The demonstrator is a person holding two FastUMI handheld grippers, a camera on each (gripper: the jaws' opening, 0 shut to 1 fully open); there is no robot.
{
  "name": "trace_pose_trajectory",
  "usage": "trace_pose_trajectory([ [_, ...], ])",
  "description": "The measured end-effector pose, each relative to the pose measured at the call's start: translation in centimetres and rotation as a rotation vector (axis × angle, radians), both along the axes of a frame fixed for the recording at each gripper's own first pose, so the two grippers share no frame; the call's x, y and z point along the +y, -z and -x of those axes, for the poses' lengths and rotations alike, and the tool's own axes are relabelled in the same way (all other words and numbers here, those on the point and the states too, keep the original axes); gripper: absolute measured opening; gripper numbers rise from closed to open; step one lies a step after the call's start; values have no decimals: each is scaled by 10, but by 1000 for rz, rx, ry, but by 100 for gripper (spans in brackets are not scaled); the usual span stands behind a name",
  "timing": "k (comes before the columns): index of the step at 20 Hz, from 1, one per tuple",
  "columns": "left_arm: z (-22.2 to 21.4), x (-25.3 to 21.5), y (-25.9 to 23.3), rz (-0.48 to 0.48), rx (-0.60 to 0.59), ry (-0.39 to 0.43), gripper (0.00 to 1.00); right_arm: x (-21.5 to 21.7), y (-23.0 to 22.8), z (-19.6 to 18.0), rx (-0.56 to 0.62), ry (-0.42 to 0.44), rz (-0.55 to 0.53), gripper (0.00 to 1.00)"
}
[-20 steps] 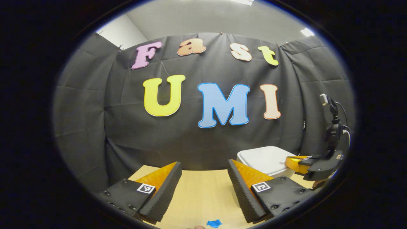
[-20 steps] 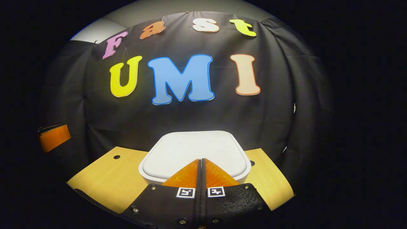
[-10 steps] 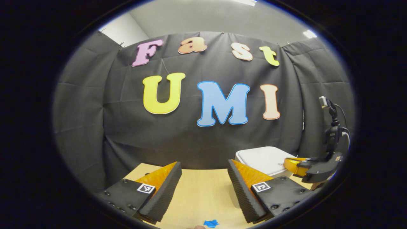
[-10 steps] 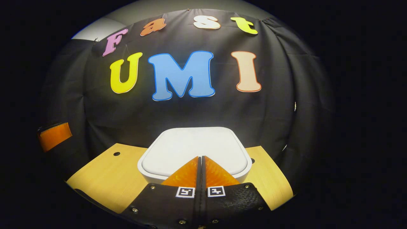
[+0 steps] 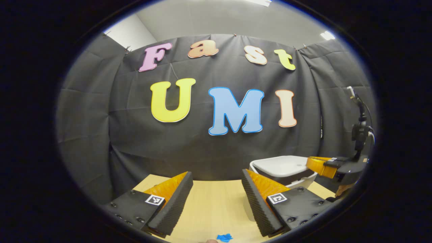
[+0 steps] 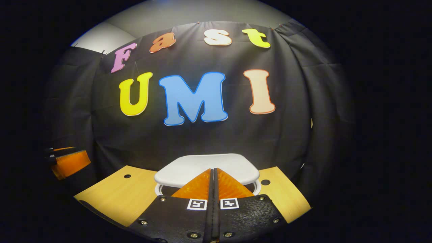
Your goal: Press the lid of the desktop garbage bin to open it, pick up the crumpled paper on the desktop and throw it into the bin, then pick up the pop can on the desktop and drop it into the bin, and finally close the garbage bin lid.
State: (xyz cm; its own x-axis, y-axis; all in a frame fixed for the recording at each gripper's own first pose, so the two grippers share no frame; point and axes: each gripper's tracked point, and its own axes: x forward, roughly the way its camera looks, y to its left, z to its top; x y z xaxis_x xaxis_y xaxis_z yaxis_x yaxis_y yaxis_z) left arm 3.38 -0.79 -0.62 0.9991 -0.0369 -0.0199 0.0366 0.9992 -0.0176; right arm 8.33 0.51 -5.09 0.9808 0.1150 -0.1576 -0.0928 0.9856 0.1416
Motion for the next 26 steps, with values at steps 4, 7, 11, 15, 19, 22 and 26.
trace_pose_trajectory([
  [4,-2,-4,1,7,1,9,95,-1,-15,6,-33,-5,5,0],
  [7,-3,-6,9,7,10,17,95,0,-14,10,-29,-7,17,0],
  [11,-4,-7,24,13,31,29,95,3,-15,13,-32,-10,16,0],
  [15,-3,-10,43,6,64,41,95,1,-20,16,-38,-2,7,0],
  [19,-6,-17,78,12,121,71,95,-2,-25,19,-44,9,-7,0],
  [22,-10,-20,116,29,186,87,95,-1,-29,20,-48,4,-18,6],
  [26,-14,-19,171,52,294,90,95,-5,-34,21,-46,6,-7,19],
])
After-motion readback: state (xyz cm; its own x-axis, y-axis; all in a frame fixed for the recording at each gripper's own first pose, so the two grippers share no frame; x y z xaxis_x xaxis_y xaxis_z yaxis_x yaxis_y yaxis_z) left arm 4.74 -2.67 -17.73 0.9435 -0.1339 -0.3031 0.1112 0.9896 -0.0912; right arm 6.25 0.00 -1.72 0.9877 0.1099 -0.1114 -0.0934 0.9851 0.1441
